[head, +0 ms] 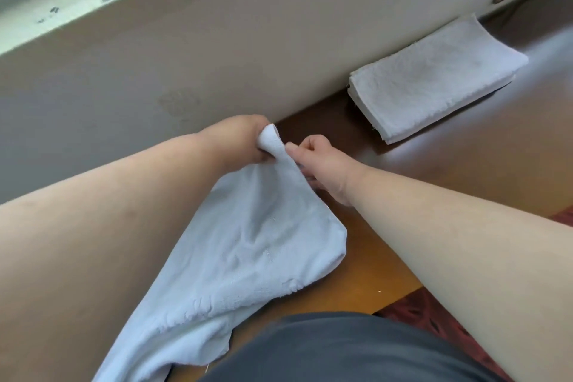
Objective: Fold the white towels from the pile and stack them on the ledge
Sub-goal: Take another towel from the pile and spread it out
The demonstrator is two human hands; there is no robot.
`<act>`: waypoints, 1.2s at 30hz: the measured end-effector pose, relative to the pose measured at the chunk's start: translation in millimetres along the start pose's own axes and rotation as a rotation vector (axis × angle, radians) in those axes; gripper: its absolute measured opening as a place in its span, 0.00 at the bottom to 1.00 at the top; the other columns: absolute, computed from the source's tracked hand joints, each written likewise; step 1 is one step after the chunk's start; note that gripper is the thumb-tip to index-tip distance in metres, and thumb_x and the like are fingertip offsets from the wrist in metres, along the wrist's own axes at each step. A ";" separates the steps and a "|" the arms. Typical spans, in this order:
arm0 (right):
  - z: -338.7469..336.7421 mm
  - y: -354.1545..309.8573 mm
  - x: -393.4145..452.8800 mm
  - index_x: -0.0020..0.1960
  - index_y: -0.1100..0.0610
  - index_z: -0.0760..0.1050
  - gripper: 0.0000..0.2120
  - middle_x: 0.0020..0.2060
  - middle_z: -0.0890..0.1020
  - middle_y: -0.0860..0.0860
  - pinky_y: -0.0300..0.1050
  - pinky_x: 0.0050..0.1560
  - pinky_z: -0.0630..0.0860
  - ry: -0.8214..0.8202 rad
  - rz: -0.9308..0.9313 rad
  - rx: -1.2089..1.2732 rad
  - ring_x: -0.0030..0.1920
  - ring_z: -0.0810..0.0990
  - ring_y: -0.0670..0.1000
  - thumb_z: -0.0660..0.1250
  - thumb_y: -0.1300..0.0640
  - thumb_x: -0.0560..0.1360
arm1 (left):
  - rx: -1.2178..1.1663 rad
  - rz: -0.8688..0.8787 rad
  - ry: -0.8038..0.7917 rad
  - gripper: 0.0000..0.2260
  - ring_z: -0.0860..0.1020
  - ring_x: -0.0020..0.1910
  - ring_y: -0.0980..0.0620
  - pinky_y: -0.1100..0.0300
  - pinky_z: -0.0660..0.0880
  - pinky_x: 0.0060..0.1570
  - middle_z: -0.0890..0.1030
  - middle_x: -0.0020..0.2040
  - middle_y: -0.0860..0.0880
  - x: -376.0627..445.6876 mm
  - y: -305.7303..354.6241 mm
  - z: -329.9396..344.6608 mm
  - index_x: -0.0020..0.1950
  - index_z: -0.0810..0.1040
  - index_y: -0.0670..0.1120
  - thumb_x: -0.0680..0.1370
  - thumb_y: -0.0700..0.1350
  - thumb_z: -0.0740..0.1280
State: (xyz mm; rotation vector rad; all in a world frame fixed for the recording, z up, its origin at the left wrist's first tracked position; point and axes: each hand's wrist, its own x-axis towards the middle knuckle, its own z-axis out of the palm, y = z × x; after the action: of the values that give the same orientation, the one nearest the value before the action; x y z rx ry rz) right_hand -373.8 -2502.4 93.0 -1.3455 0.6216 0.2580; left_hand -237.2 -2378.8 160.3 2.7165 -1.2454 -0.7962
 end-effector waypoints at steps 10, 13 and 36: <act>11.0 82.4 -50.7 0.57 0.41 0.76 0.17 0.53 0.82 0.41 0.44 0.55 0.78 -0.329 0.092 -0.616 0.54 0.81 0.48 0.70 0.38 0.71 | 0.017 -0.005 0.028 0.12 0.76 0.35 0.56 0.57 0.69 0.30 0.77 0.39 0.53 -8.2 -32.5 -18.7 0.42 0.67 0.58 0.71 0.49 0.71; 26.9 67.8 -54.5 0.58 0.41 0.76 0.19 0.53 0.82 0.41 0.42 0.52 0.76 -0.433 0.053 -0.650 0.52 0.80 0.46 0.67 0.33 0.71 | -0.013 -0.052 0.066 0.12 0.76 0.37 0.51 0.56 0.68 0.31 0.77 0.41 0.50 -11.9 -43.7 -20.8 0.44 0.66 0.57 0.73 0.43 0.66; -23.7 116.2 -79.6 0.69 0.62 0.72 0.18 0.61 0.82 0.55 0.54 0.63 0.75 0.102 0.554 0.452 0.60 0.81 0.57 0.59 0.52 0.84 | -0.278 -0.240 -0.052 0.32 0.74 0.63 0.44 0.59 0.70 0.58 0.67 0.73 0.44 -8.3 -9.8 107.2 0.79 0.57 0.55 0.78 0.48 0.68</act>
State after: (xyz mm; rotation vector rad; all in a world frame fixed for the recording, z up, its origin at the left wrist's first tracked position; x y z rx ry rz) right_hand -504.9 -2485.0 39.0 -0.7355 1.0664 0.4647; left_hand -285.5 -2348.7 68.6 2.6570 -0.7546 -0.9859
